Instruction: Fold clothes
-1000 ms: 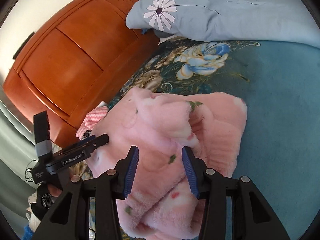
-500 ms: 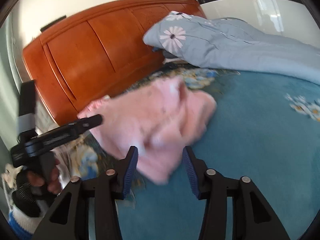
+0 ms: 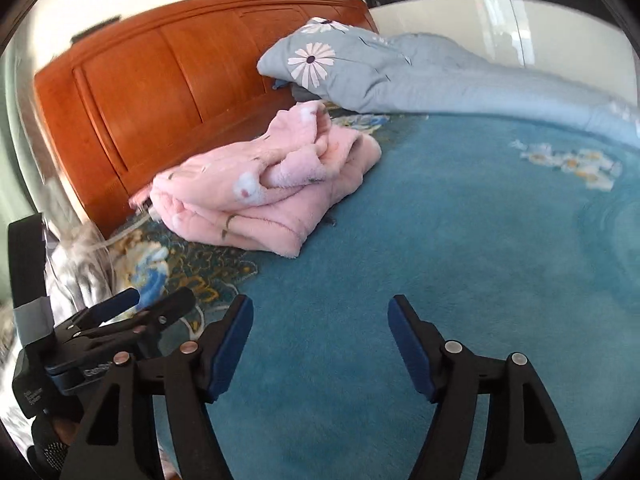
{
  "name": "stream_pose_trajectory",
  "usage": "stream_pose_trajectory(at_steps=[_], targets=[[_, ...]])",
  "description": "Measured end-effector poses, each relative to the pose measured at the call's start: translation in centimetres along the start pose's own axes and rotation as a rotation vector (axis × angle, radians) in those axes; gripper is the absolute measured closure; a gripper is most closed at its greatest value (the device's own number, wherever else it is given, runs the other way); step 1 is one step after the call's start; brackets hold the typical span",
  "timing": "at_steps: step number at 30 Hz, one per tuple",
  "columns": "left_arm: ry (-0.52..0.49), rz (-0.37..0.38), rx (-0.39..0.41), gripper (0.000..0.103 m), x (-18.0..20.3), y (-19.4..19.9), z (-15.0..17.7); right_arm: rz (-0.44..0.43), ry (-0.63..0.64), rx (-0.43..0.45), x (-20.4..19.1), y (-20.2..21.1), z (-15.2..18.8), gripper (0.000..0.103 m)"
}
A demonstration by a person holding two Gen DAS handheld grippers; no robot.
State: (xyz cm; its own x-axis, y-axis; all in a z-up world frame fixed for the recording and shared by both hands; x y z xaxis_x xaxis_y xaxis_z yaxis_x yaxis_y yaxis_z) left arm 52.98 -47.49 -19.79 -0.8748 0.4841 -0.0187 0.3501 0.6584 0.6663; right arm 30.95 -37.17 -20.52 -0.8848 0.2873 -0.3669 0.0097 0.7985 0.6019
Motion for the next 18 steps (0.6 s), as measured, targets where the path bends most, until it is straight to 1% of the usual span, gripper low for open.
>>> stream_pose_trajectory(at_steps=[1, 2, 3, 6, 11, 14, 18], targets=[[0.003, -0.011, -0.006, 0.0, 0.2, -0.2, 0.3, 0.006, 0.016, 0.007, -0.2, 0.2, 0.2, 0.029], [0.006, -0.021, -0.012, 0.0, 0.4, -0.4, 0.7, 0.012, 0.032, 0.013, -0.4, 0.4, 0.4, 0.024], [0.009, -0.032, -0.018, 0.0, 0.5, -0.6, 1.0, 0.018, 0.048, 0.02, -0.6, 0.7, 0.6, 0.023], [0.004, -0.065, -0.023, 0.0, 1.1, -1.0, 1.8, 0.052, 0.068, 0.018, -0.7, 0.6, 1.2, 0.023], [-0.032, -0.13, 0.001, 0.0, 2.0, -1.1, 2.4, 0.093, 0.045, 0.002, 0.0, 0.2, 1.8, 0.022], [-0.004, -0.11, 0.004, 0.0, 1.5, -1.2, 2.5, 0.1, 0.025, -0.016, 0.6, -0.2, 1.9, 0.022], [-0.013, -0.118, 0.036, 0.0, 1.7, -1.2, 2.8, 0.125, 0.003, -0.044, 1.1, -0.7, 2.3, 0.022]])
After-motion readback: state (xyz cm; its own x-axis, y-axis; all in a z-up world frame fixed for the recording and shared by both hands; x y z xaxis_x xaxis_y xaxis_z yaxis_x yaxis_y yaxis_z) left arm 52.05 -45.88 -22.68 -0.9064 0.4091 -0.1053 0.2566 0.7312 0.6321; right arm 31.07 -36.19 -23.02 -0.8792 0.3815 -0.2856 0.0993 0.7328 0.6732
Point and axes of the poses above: each gripper's, at about its wrist camera, not at the fingertips, and y roughly against the way its jaws point, x to its right, z to its underside, the point moved 3 cm from there along -y, roughly the way its jaws point, and after that the axes turned 9 degrees about -y, right-handed, at the moved point
